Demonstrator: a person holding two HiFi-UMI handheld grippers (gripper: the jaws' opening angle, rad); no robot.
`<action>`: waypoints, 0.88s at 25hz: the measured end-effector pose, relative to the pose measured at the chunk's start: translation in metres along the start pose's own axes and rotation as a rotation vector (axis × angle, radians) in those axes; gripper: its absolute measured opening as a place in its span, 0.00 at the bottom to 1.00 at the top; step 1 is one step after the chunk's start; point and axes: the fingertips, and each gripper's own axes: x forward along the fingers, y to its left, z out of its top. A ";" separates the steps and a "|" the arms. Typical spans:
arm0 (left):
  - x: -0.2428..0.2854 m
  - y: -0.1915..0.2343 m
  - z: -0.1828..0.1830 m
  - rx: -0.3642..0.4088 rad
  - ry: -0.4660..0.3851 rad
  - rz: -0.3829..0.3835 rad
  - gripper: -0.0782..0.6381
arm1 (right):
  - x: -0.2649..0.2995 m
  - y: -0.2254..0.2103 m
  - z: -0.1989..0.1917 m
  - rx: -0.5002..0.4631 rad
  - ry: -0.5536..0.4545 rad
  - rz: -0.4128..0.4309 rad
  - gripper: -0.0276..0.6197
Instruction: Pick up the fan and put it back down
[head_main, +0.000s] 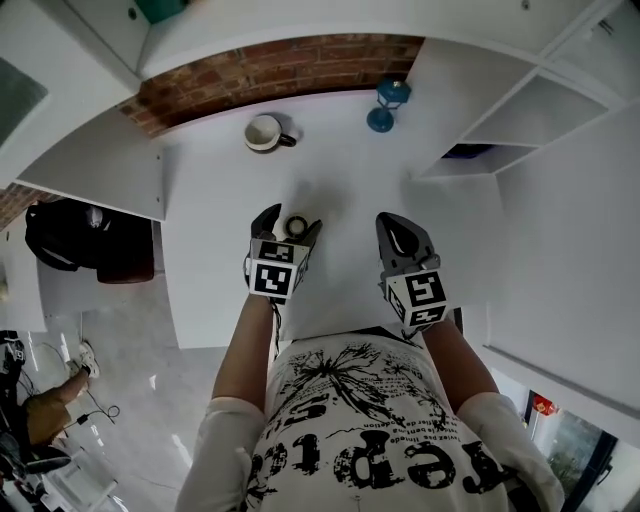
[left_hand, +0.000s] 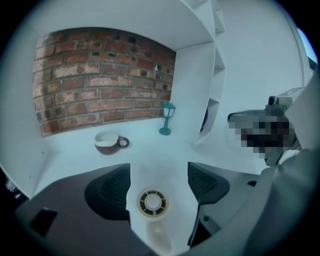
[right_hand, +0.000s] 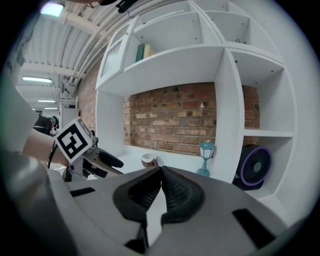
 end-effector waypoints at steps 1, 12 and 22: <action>-0.011 -0.003 0.013 0.012 -0.041 0.010 0.60 | -0.004 0.001 0.006 -0.003 -0.009 0.004 0.07; -0.134 -0.022 0.117 0.073 -0.388 0.116 0.16 | -0.034 0.006 0.070 -0.057 -0.141 0.052 0.07; -0.199 -0.037 0.130 0.069 -0.583 0.028 0.13 | -0.064 0.020 0.103 -0.103 -0.246 0.143 0.07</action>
